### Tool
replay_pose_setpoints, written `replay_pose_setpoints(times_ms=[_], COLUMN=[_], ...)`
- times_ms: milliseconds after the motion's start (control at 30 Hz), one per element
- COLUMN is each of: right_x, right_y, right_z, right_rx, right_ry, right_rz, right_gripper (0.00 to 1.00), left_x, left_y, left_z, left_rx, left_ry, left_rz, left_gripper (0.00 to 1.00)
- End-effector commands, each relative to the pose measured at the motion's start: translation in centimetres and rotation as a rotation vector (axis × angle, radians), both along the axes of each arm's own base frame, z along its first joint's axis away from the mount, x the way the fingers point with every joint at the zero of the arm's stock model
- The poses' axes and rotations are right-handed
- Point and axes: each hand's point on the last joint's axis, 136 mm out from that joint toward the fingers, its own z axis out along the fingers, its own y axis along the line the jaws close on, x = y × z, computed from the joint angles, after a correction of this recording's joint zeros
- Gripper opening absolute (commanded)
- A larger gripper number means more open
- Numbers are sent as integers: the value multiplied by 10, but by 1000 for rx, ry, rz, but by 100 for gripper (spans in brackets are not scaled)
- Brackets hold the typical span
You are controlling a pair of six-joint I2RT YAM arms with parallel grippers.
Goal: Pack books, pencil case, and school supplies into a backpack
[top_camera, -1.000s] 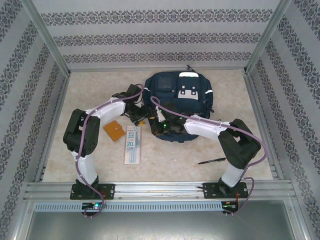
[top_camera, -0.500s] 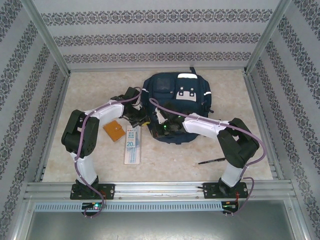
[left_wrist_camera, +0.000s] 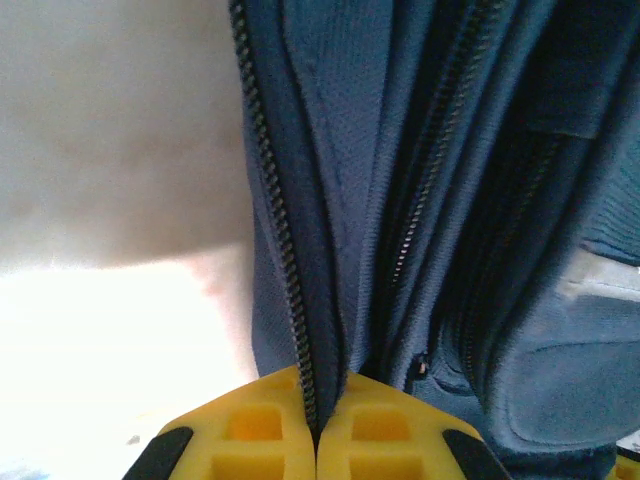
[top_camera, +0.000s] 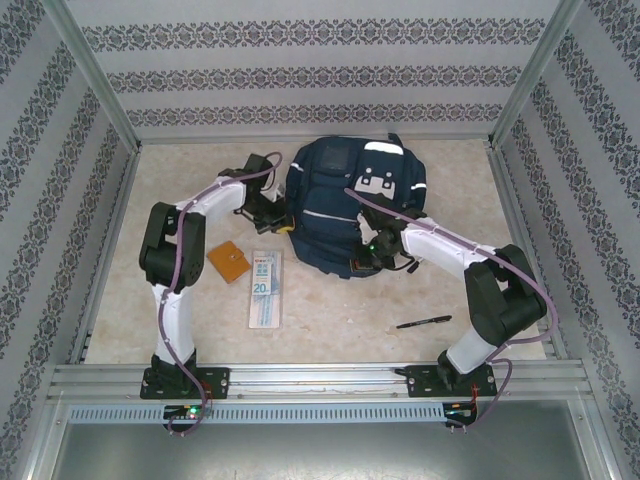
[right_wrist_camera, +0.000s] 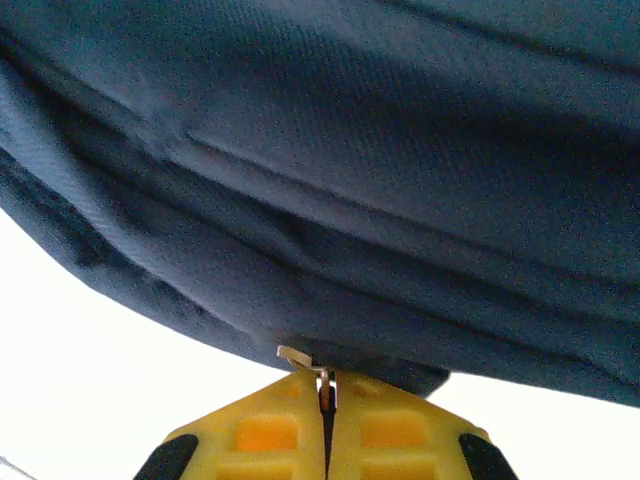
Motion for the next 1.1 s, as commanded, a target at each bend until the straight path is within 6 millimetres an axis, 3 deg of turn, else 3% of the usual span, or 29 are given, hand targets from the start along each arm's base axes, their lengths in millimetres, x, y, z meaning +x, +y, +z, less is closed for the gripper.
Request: replay_pose_setpoints(times_ms=[0, 33, 100, 167, 267, 367, 500, 567, 700, 933, 1067], right_x=[-24, -20, -10, 3, 23, 39, 51, 52, 49, 38, 34], right_y=[-24, -16, 12, 37, 73, 101, 129, 139, 152, 159, 157], right_z=[-11, -8, 2, 12, 30, 47, 59, 61, 54, 45, 41], right_rx=[-114, -81, 20, 93, 183, 245, 310, 326, 331, 343, 350], right_ry=[81, 73, 48, 12, -41, -87, -105, -98, -85, -69, -61], right_rz=[37, 44, 61, 67, 75, 93, 123, 135, 160, 160, 142], right_gripper=[0, 0, 0, 0, 0, 0, 0, 0, 0, 0, 0], left_x=[55, 65, 80, 81, 57, 18, -27, -38, -37, -26, -18], left_y=[28, 32, 37, 40, 51, 63, 47, 37, 22, 12, 17], left_z=[14, 14, 17, 26, 42, 47, 45, 43, 38, 23, 4], left_rx=[71, 90, 98, 102, 135, 144, 57, 40, 10, 64, 104], left_ry=[-148, -154, -154, -138, -119, -80, -12, -8, -20, -49, -53], left_rz=[-9, 9, 46, 73, 113, 205, 268, 276, 339, 385, 439], left_gripper=[0, 5, 34, 43, 51, 56, 59, 61, 80, 82, 75])
